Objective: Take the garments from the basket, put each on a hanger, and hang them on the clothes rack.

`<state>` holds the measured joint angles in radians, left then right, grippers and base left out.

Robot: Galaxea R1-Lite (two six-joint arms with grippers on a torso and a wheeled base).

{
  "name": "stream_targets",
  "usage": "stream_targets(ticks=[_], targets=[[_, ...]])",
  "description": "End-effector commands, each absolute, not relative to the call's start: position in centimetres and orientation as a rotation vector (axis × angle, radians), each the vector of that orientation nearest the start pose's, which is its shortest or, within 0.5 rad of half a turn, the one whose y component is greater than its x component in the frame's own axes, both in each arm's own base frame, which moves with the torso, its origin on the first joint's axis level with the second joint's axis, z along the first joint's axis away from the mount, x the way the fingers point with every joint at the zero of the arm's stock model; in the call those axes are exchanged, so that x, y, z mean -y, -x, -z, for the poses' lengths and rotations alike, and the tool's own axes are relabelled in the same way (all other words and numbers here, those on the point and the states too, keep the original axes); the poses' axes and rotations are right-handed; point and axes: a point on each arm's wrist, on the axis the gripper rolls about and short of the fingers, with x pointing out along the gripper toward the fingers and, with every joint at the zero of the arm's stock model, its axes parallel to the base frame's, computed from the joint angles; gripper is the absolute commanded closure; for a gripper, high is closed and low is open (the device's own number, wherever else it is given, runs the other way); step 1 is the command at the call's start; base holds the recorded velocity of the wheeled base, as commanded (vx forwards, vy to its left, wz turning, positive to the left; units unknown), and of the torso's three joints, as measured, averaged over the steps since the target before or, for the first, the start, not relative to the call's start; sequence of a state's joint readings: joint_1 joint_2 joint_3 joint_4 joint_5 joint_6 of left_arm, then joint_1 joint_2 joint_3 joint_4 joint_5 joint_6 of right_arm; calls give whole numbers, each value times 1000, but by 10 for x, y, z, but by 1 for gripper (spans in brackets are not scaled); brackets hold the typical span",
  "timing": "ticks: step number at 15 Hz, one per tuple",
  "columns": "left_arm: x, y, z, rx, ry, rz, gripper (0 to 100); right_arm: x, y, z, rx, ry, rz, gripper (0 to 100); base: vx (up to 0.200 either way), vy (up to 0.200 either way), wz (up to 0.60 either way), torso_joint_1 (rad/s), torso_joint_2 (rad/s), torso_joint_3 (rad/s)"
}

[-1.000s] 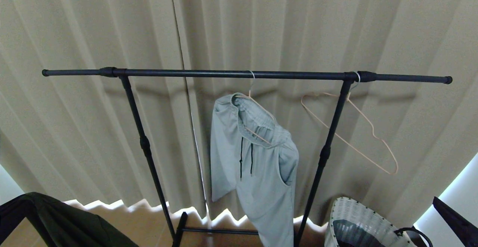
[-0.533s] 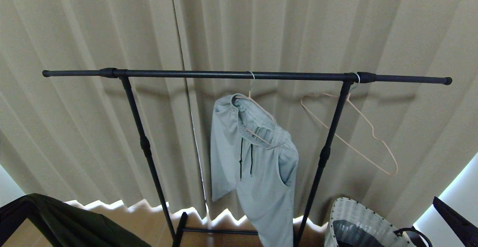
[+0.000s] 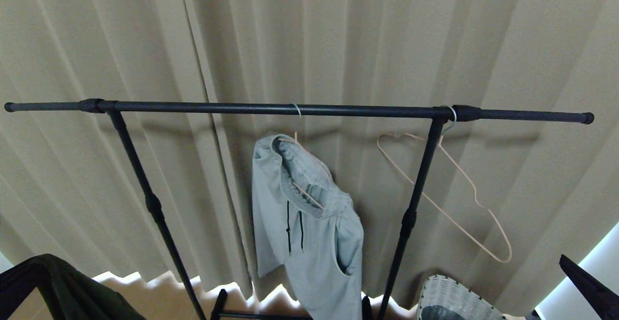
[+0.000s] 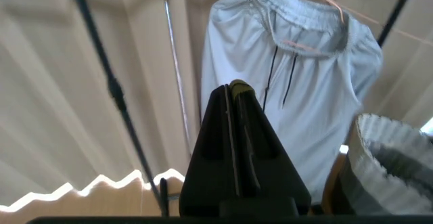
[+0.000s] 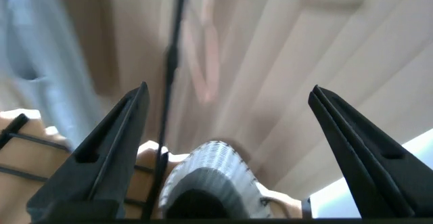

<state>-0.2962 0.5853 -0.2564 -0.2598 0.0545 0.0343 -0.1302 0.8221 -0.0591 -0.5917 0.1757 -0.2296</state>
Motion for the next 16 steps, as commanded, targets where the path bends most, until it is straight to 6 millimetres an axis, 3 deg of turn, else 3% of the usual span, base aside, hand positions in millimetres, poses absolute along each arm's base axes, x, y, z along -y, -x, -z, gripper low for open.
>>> stream_targets(ticks=[1, 5, 8, 13, 16], targets=[[11, -39, -174, -55, -46, 243, 100, 6, -75, -136, -164, 203, -65, 0, 0, 0, 0, 0, 0, 0], [10, -38, -174, -47, -47, 243, 100, 5, -75, -137, -161, 203, -90, 0, 0, 0, 0, 0, 0, 0], [11, -40, -164, -92, -69, 243, 100, -2, -79, -133, -204, 181, -285, 0, 0, 0, 0, 0, 0, 0], [12, -43, -163, -113, -87, 241, 100, -3, -128, -164, -408, 150, -342, 0, 0, 0, 0, 0, 0, 0], [12, -43, -163, -112, -87, 241, 100, -3, -188, -180, -537, 148, -312, 0, 0, 0, 0, 0, 0, 0]])
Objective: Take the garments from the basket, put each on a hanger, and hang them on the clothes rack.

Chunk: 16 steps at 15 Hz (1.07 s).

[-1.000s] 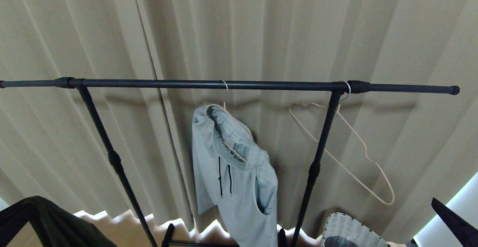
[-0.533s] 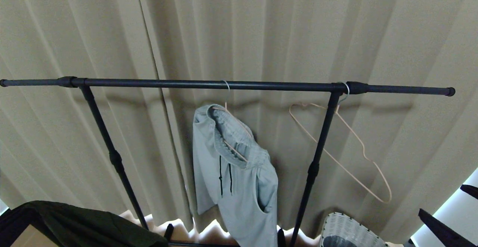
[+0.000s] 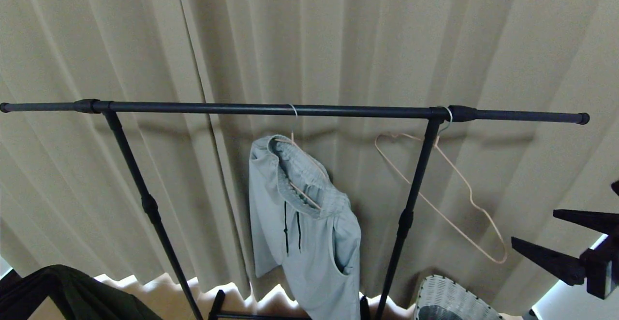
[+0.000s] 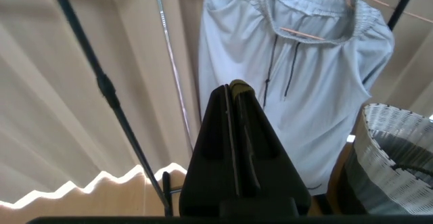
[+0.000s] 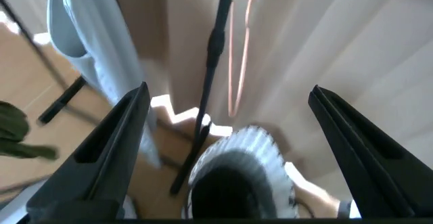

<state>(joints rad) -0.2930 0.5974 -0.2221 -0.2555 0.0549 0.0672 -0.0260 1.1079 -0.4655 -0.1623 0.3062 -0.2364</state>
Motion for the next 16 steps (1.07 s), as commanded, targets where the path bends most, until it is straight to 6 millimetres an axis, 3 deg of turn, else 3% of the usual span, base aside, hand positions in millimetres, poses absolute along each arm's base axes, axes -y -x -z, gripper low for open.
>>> stream_targets(ticks=[1, 6, 11, 16], targets=[[12, -43, -163, -113, -88, 241, 100, -4, -203, -177, -561, 153, -296, 0, 0, 0, 0, 0, 0, 0], [12, -43, -160, -120, -91, 242, 100, -30, -248, -163, -646, 220, -286, 0, 0, 0, 0, 0, 0, 0], [12, -42, -161, -117, -94, 243, 100, -37, -282, -141, -615, 249, -237, 0, 0, 0, 0, 0, 0, 0], [12, -42, -160, -118, -97, 245, 100, -39, -289, -142, -594, 252, -219, 0, 0, 0, 0, 0, 0, 0]])
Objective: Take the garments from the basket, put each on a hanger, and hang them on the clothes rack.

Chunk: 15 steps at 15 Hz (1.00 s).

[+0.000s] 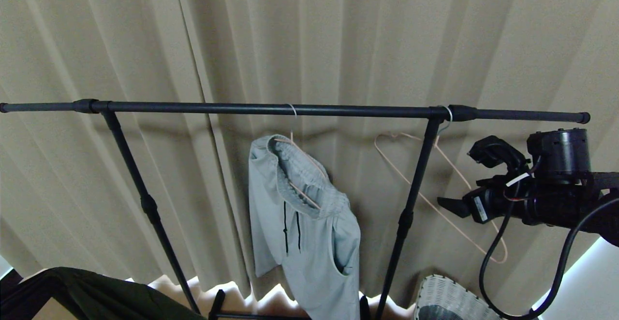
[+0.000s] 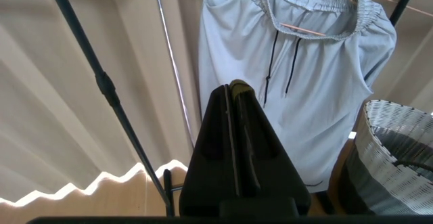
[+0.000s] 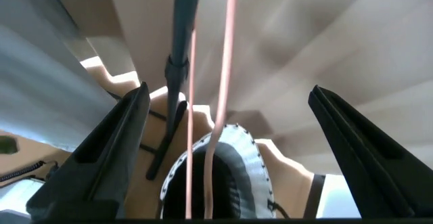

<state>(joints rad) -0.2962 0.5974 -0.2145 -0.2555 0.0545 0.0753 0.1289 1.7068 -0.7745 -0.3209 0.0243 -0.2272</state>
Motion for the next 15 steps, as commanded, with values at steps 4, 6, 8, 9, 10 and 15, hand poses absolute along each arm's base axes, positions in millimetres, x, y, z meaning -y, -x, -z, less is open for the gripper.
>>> stream_targets(ticks=[4, 6, 8, 9, 10, 15], targets=[[12, -42, -160, -118, -97, 245, 100, -39, -290, -146, -579, 251, -218, 0, 0, 0, 0, 0, 0, 0], [12, -42, -161, -115, -97, 245, 100, -39, -290, -146, -582, 251, -219, 100, 0, 0, 0, 0, 0, 0], [11, -42, -161, -112, -96, 245, 100, -39, -291, -144, -586, 249, -222, 100, 0, 0, 0, 0, 0, 0], [11, -41, -161, -111, -96, 245, 100, -39, -291, -144, -586, 247, -222, 100, 0, 0, 0, 0, 0, 0], [11, -41, -161, -111, -96, 245, 100, -39, -290, -146, -578, 247, -223, 100, 0, 0, 0, 0, 0, 0], [11, -41, -161, -107, -103, 245, 100, -38, -282, -160, -541, 158, -197, 100, 0, 0, 0, 0, 0, 0]])
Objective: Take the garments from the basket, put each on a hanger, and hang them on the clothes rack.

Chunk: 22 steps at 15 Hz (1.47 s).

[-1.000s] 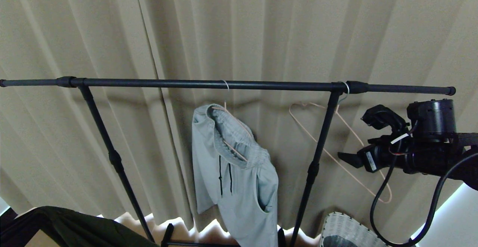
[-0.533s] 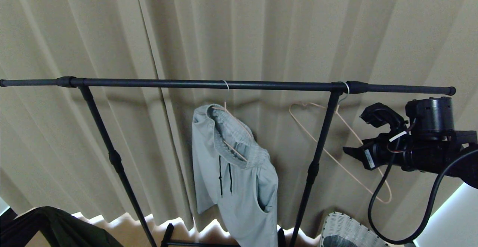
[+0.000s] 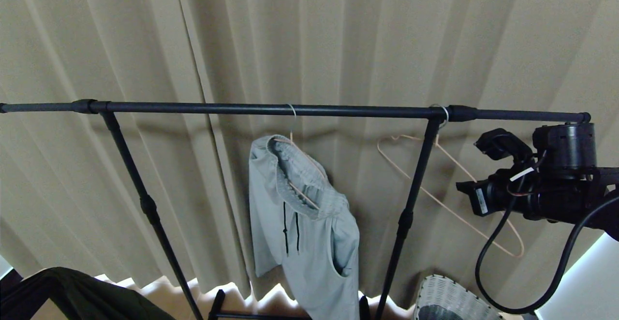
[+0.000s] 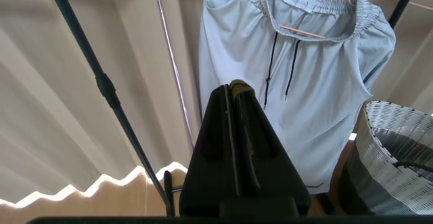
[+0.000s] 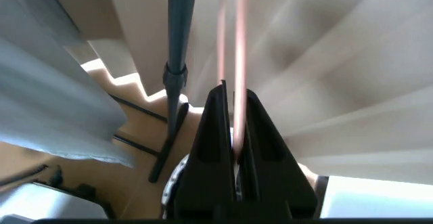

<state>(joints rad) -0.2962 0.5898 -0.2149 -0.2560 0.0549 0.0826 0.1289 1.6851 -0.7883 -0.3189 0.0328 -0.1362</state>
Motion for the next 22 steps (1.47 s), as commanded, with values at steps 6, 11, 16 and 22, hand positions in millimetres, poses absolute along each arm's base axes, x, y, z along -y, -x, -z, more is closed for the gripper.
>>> stream_targets(ticks=[6, 11, 16, 22], targets=[[11, -40, -158, -108, -105, 245, 100, -35, -258, -184, -466, 43, -168, 100, 0, 0, 0, 0, 0, 0], [11, -39, -158, -106, -111, 246, 100, -31, -231, -191, -430, 34, -171, 100, 0, 0, 0, 0, 0, 0], [10, -39, -159, -97, -106, 242, 100, -25, -192, -194, -394, 35, -163, 100, -40, 0, 0, 0, 0, 0], [10, -39, -159, -97, -108, 242, 100, -20, -159, -188, -371, 38, -157, 100, -200, 0, 0, 2, 4, 5]])
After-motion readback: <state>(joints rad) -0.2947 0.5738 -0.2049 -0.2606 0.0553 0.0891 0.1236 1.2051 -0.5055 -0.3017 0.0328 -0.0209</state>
